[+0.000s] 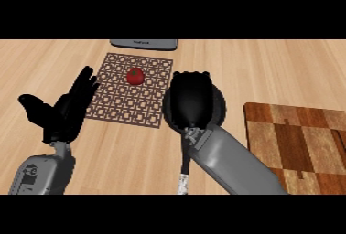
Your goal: Pick the bell pepper from the cutting board and place it in the pan
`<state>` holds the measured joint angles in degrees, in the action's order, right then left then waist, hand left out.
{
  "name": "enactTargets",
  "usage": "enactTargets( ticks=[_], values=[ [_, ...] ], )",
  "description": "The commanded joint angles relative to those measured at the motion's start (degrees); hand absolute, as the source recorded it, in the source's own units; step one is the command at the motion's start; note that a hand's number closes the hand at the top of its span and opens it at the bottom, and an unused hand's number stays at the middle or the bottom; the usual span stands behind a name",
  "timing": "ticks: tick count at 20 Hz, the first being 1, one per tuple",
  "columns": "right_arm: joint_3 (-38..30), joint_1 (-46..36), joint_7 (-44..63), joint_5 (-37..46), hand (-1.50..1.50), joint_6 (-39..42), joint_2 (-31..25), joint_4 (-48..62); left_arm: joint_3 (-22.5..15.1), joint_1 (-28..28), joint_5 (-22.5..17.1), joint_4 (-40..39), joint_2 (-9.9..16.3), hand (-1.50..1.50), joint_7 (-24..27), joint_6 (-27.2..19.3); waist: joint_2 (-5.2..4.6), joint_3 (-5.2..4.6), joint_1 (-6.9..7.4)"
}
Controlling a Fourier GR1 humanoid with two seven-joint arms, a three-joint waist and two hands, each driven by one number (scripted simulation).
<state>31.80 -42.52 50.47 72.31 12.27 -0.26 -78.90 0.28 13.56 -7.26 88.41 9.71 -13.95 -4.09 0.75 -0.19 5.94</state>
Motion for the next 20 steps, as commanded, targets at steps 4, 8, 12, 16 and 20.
enactTargets(
  ticks=[4, 8, 12, 16, 20],
  values=[
    [10.46, -12.29, 24.39, -8.85, 1.5, -0.29, 0.24, -2.34, -0.25, 2.17, 0.37, -0.99, -0.18, 0.0, -0.75, -0.11, -0.62, 0.01, 0.04],
    [8.8, -17.57, 28.32, -10.63, 1.5, -5.03, 0.23, 1.63, 0.95, 0.94, 0.79, -1.94, -0.05, 0.0, 2.06, -0.57, -0.96, 0.0, -1.25],
    [6.83, -18.8, 29.69, -9.22, 1.5, -6.79, 0.22, 3.52, 3.17, 0.27, -0.59, -0.78, 1.95, 0.0, -0.54, -0.21, -0.77, 0.08, -2.79],
    [4.64, -16.19, 27.96, -7.74, 1.5, -10.29, 0.22, 4.9, 4.82, -1.95, -2.16, 1.44, 3.18, 0.0, -0.63, 0.92, -0.74, 0.14, -4.06],
    [-0.59, -10.42, 19.31, -2.96, 1.5, -16.68, -1.69, 5.57, 3.17, -3.21, -0.29, 1.51, 1.04, 0.0, 0.36, -0.83, -0.85, 0.22, -5.45]
  ],
)
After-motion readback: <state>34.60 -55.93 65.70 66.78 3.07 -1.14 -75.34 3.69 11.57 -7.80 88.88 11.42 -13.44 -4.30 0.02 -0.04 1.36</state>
